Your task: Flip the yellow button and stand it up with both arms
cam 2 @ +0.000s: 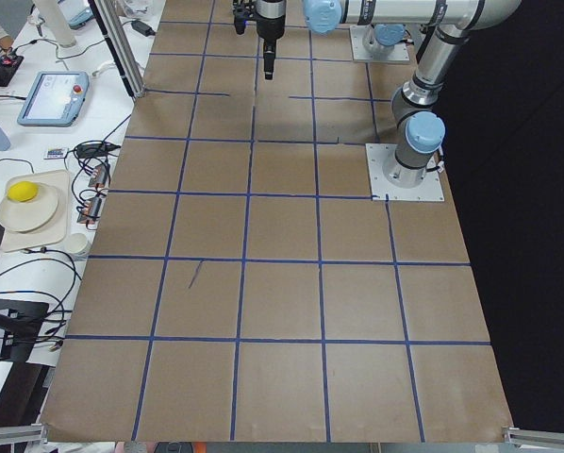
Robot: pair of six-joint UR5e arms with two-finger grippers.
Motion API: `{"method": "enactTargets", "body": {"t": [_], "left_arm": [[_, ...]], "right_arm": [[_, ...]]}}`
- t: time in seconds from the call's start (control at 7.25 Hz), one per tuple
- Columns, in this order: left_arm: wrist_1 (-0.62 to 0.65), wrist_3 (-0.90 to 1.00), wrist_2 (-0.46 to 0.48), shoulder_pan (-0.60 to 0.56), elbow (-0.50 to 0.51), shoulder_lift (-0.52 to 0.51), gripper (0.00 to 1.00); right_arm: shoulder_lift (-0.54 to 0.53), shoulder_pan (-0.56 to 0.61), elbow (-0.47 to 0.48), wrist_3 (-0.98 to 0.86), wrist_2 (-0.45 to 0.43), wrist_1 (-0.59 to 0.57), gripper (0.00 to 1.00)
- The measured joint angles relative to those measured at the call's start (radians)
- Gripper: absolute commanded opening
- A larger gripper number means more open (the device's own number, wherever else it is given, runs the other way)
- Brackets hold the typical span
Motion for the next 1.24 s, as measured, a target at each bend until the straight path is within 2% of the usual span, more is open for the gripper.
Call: {"method": "enactTargets", "body": {"t": [0.28, 0.83, 1.24], "left_arm": [[0.0, 0.0, 0.0, 0.0, -0.001, 0.0, 1.0], [-0.005, 0.0, 0.001, -0.001, 0.003, -0.005, 1.0], [-0.011, -0.001, 0.001, -0.001, 0.021, -0.016, 1.0]], "right_arm": [[0.04, 0.05, -0.003, 0.056, -0.024, -0.034, 1.0], [0.038, 0.058, 0.019, 0.065, -0.075, -0.009, 1.0], [0.037, 0.059, 0.021, 0.056, -0.065, -0.005, 1.0]]}}
